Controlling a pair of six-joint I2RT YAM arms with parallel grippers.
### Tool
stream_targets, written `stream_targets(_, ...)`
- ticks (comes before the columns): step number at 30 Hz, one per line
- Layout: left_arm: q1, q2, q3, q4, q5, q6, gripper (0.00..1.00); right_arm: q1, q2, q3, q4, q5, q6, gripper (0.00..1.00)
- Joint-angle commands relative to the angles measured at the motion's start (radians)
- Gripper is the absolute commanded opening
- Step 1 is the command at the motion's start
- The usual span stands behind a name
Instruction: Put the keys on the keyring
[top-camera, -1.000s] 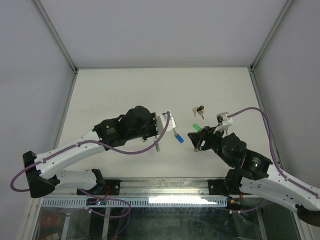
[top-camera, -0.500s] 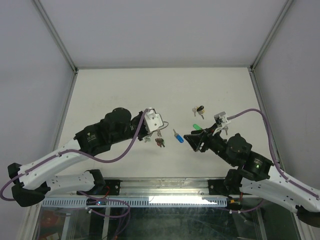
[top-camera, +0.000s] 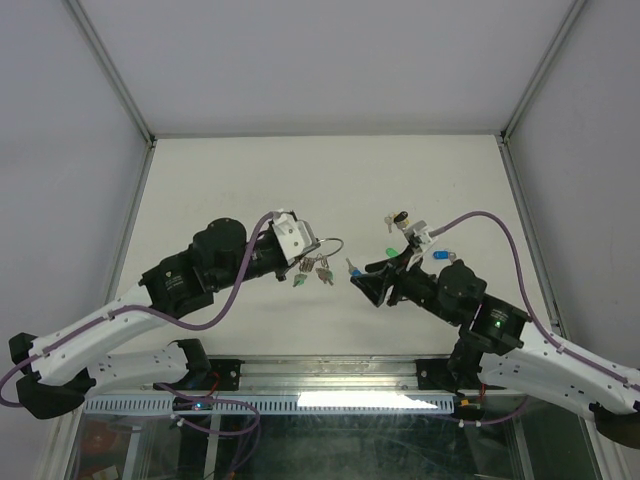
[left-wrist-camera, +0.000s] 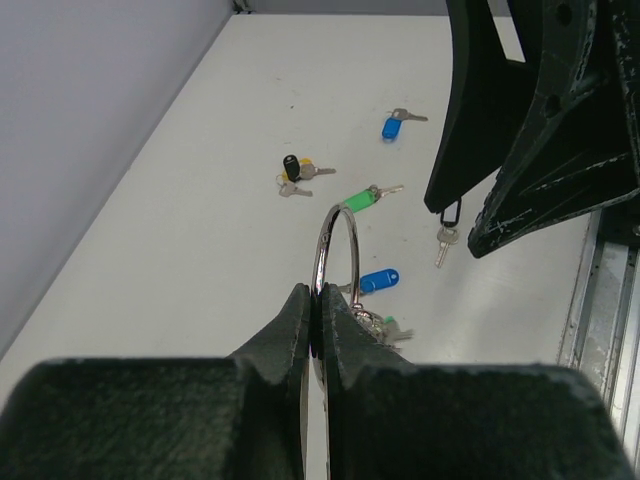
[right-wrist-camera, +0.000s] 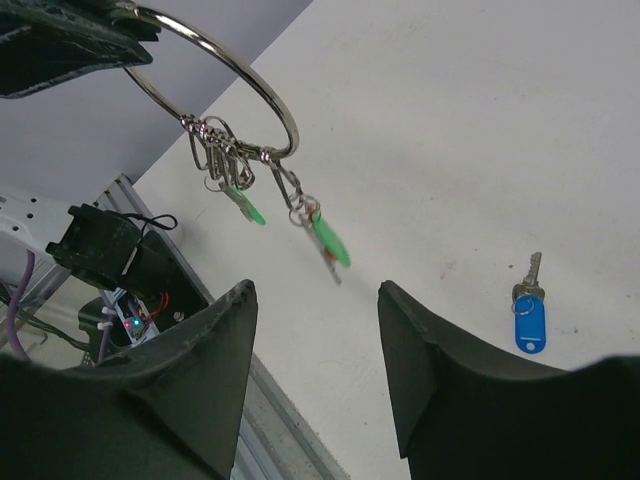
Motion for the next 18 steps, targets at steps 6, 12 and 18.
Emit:
stream_targets(6, -0.01, -0.038, 0.007, 0.115, 0.051, -0.057, 0.0, 0.002, 0.024, 0.005, 0.205, -0.105, -0.024, 0.4)
stream_targets(12, -0.01, -0.059, 0.006, 0.128, 0.083, -0.042, 0.0, 0.002, 0.049, -0.008, 0.209, -0.117, -0.032, 0.26)
stream_targets(18, -0.01, -0.08, 0.003, 0.144, 0.1, -0.041, 0.0, 0.002, 0.014, -0.049, 0.252, -0.126, -0.034, 0.21)
